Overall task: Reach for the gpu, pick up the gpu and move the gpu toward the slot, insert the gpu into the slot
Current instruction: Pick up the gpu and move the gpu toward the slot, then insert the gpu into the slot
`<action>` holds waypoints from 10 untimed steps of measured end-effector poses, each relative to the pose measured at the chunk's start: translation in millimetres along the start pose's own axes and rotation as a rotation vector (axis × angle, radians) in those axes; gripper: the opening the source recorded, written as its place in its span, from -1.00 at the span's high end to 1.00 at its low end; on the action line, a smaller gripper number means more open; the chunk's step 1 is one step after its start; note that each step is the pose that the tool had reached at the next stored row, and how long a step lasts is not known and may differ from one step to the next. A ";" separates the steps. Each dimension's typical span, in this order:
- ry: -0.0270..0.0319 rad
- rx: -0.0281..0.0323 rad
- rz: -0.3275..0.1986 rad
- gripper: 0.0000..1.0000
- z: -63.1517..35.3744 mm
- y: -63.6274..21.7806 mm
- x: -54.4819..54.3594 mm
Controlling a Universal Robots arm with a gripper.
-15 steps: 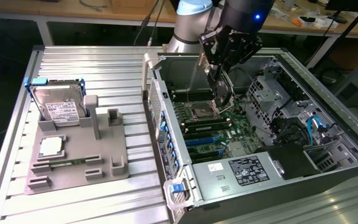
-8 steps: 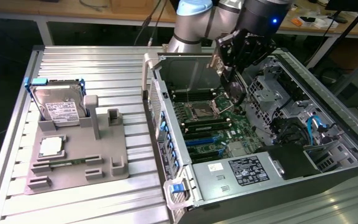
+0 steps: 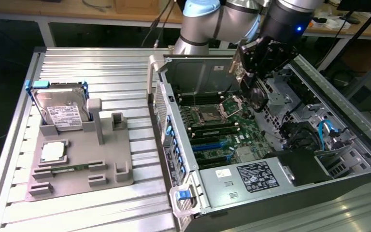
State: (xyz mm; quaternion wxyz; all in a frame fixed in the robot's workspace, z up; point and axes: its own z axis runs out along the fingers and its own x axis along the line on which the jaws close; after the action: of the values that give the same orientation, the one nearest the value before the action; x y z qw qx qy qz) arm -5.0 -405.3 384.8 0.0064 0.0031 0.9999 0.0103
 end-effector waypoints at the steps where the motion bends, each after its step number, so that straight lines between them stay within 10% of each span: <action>1: 0.0000 0.0001 -0.001 0.47 0.6 0.0 -3.7; 10: 0.0001 0.0000 -0.006 0.47 1.4 0.0 -8.0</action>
State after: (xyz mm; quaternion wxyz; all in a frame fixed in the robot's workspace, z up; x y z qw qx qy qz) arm 3.0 -405.3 383.4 0.0064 -0.0001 0.9999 0.0102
